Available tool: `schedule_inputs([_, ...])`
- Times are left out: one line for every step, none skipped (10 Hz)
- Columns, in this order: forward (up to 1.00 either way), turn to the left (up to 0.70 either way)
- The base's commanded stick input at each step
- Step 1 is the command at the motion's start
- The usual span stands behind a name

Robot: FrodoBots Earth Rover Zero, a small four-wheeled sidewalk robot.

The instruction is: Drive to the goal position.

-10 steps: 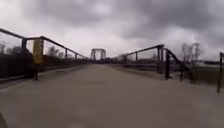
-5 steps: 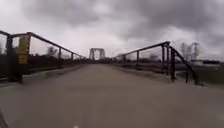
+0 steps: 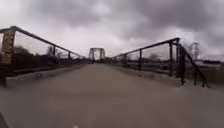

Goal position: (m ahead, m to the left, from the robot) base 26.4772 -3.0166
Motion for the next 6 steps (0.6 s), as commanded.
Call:
schedule_inputs([1.00, 0.00])
schedule_inputs([1.00, 0.00])
schedule_inputs([1.00, 0.40])
schedule_inputs([1.00, 0.23])
schedule_inputs([1.00, 0.00])
schedule_inputs([1.00, 0.00])
